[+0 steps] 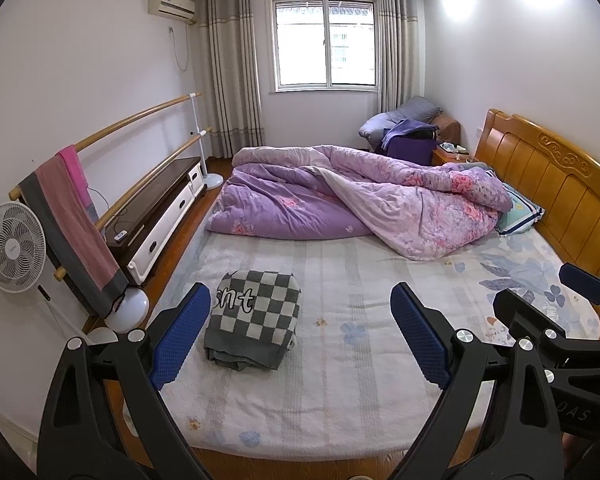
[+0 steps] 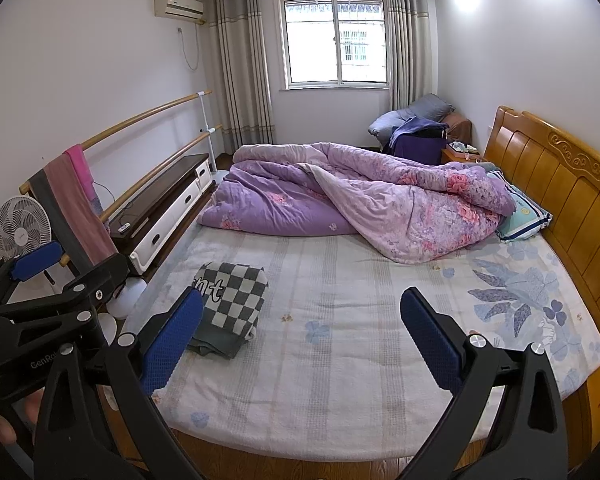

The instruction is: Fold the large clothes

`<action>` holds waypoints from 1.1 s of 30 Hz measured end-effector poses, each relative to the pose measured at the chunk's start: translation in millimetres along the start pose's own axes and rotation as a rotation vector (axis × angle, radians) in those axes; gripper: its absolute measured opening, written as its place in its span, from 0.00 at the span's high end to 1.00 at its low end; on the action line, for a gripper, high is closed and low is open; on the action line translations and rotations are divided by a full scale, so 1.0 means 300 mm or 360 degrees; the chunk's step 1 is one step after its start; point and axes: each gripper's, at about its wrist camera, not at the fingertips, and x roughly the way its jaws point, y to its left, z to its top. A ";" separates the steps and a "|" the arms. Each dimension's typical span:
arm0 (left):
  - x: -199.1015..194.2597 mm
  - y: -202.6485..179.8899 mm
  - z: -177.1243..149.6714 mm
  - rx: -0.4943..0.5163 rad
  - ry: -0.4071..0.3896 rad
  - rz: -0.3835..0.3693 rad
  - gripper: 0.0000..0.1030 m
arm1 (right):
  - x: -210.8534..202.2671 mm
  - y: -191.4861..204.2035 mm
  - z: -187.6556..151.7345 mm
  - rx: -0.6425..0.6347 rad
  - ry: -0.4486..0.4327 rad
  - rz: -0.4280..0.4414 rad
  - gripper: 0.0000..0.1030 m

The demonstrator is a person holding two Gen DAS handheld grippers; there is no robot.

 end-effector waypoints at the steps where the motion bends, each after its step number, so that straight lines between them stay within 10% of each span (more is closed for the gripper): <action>1: -0.001 0.001 0.000 0.0001 -0.0001 0.0000 0.11 | -0.001 0.001 0.001 0.0001 0.0000 0.0002 0.07; 33: 0.009 0.015 0.011 0.0004 0.0001 0.0000 0.11 | 0.030 -0.011 0.015 0.0009 0.0017 0.0013 0.07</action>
